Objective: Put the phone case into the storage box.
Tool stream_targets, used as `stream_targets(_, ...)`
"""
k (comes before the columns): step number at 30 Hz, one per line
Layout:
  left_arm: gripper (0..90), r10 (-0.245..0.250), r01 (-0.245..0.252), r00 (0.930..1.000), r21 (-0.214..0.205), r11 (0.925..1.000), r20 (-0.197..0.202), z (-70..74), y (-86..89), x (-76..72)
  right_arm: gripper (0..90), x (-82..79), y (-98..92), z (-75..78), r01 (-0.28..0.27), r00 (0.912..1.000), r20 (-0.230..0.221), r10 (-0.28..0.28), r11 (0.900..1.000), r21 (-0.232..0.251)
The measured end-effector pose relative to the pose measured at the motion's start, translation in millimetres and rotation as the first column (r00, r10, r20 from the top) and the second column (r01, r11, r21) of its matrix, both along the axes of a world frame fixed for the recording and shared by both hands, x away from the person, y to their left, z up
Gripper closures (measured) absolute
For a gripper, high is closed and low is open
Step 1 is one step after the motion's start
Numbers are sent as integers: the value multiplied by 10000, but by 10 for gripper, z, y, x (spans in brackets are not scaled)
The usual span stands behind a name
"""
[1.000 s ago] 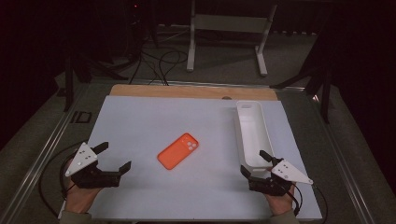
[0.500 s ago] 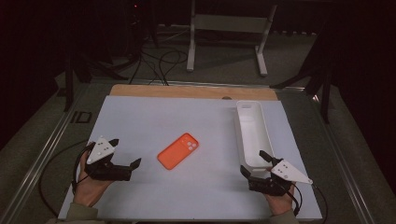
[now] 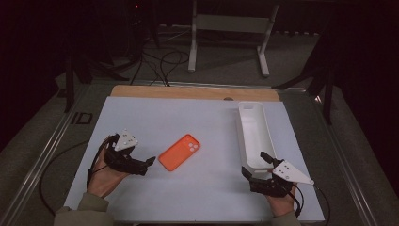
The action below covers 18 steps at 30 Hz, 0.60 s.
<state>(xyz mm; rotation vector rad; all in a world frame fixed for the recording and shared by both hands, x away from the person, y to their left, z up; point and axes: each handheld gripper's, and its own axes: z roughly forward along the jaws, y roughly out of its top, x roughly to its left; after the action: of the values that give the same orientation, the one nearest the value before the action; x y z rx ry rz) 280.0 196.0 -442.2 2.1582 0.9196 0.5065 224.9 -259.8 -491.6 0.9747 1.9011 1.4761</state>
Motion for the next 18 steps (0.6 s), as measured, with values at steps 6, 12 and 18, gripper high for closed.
stream_targets(6, 0, -141, 150, 9995, 310, 9994, -295, -12, -114, 90, 106, 17, 23, -1, -70, 10000, -9, 70, 10000, 3)
stream_targets(12, 0, -305, 345, 9978, 672, 9971, -590, -54, -210, 160, 106, 26, 24, -8, -72, 10000, -21, 72, 10000, 23)
stream_targets(18, 0, -314, 383, 9956, 777, 9962, -883, -106, -263, 229, 106, 25, 24, -7, -69, 10000, -16, 69, 10000, 34)
